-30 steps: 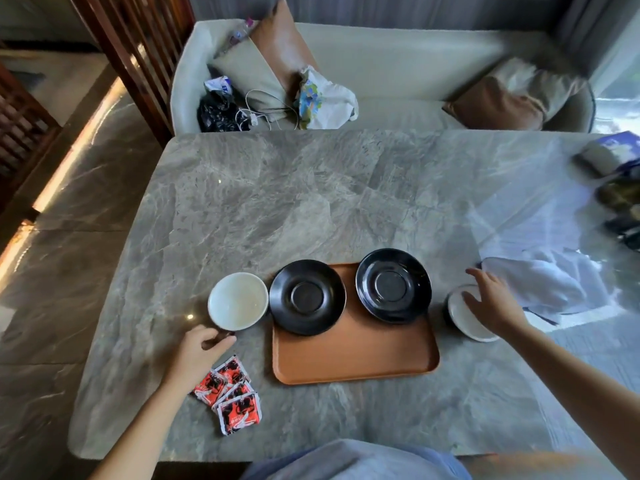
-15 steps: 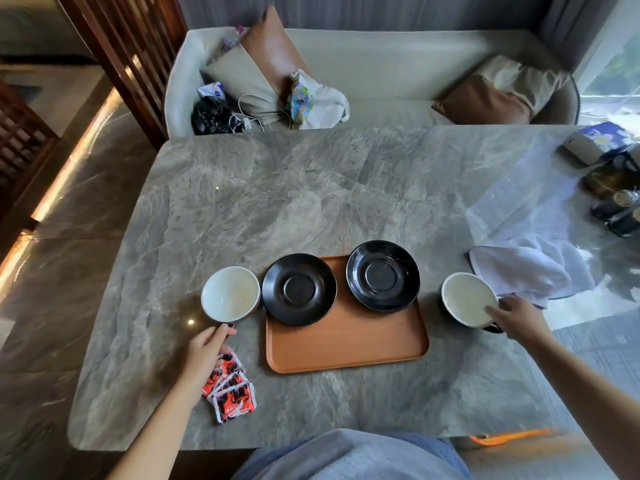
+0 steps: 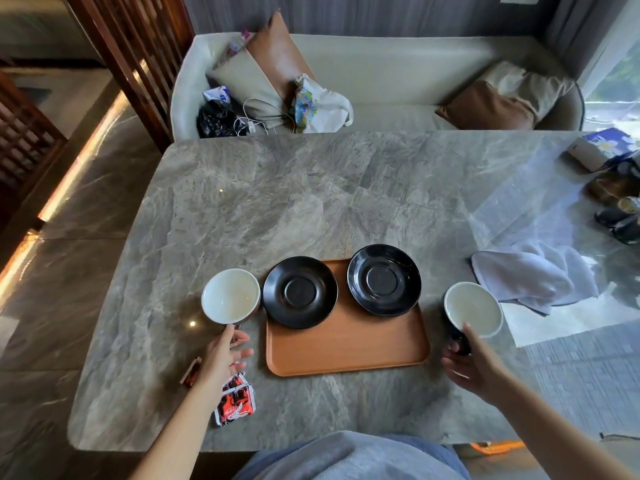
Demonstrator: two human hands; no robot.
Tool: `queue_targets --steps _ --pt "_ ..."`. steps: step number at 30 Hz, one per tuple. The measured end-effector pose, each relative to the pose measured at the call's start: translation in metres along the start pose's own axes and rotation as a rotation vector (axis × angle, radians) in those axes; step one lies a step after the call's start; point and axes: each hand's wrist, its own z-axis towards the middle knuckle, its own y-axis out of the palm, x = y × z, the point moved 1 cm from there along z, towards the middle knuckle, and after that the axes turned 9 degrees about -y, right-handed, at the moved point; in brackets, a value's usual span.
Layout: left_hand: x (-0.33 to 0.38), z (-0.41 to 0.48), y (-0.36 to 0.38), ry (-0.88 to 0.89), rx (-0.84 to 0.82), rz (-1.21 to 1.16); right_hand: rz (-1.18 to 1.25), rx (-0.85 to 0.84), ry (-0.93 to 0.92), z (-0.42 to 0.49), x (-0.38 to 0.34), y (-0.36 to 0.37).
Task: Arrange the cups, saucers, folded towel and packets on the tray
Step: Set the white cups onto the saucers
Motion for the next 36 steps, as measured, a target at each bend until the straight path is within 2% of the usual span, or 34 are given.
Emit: queue_targets --steps 3,12,18,24,28,31,36 --pt "0.006 -0.004 0.005 -0.088 -0.004 -0.038 0.018 -0.012 -0.002 0.001 0.000 0.009" --pt "0.020 0.007 0.005 -0.159 0.111 -0.021 0.066 0.038 -0.095 0.007 -0.005 0.008" --pt "0.024 0.007 -0.009 0.058 0.211 0.089 -0.088 -0.009 -0.183 0.005 -0.031 0.010" --pt "0.062 0.006 -0.007 0.245 0.048 0.449 -0.443 -0.243 -0.251 0.009 -0.083 0.028" --pt "0.075 0.011 0.015 0.338 0.014 0.705 -0.651 -0.310 -0.257 0.015 -0.109 0.052" --pt "0.080 0.017 0.027 0.373 -0.010 0.876 -0.802 -0.376 -0.230 0.020 -0.120 0.068" --pt "0.090 0.025 0.036 0.355 -0.017 0.999 -0.911 -0.408 -0.187 0.028 -0.129 0.086"
